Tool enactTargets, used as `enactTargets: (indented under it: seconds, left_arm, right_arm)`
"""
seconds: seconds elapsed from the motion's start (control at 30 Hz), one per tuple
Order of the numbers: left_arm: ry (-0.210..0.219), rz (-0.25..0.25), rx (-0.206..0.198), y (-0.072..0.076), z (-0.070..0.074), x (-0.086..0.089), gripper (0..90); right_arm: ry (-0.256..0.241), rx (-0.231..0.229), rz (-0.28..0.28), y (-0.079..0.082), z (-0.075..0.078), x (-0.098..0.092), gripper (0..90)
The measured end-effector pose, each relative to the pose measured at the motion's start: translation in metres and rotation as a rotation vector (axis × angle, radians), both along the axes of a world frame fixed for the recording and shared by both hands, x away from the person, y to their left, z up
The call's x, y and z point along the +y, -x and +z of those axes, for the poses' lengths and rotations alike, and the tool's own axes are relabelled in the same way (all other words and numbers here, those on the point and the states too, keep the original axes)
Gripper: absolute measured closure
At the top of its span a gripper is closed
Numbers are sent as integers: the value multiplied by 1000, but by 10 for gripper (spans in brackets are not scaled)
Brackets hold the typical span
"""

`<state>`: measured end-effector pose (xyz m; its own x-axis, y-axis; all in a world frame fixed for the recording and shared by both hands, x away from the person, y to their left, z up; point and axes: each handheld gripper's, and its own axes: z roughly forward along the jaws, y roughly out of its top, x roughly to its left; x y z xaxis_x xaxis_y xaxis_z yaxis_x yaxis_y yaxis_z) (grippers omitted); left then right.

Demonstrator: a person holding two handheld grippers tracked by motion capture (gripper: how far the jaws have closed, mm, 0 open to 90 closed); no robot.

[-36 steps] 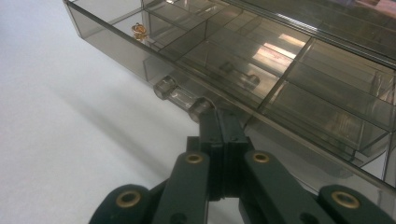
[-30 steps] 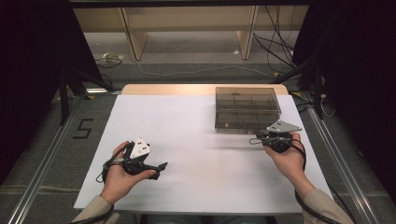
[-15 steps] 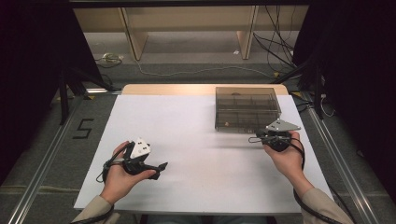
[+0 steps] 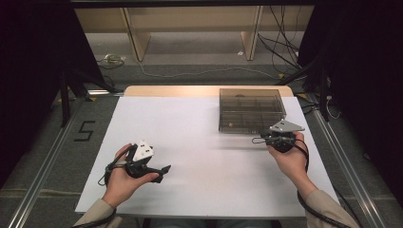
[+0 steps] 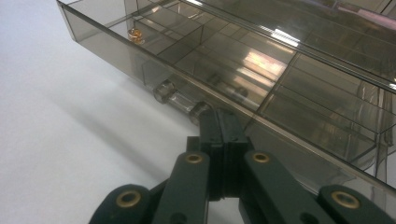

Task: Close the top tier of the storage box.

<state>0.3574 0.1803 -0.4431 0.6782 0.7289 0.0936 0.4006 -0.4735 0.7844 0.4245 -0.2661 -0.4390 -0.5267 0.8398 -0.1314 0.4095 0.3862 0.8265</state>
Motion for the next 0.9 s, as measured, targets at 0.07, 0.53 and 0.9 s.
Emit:
enactTargets:
  seconds: [0.07, 0.53, 0.9]
  left_arm:
    - [0, -1, 0, 0, 0, 0, 73]
    - [0, 1, 0, 0, 0, 0, 73]
    - [1, 1, 0, 0, 0, 0, 73]
  right_arm:
    - [0, -3, -1, -1, 0, 0, 900]
    - [0, -15, -15, -6, 1, 2, 900]
    - [4, -21, -24, -10, 2, 4, 900]
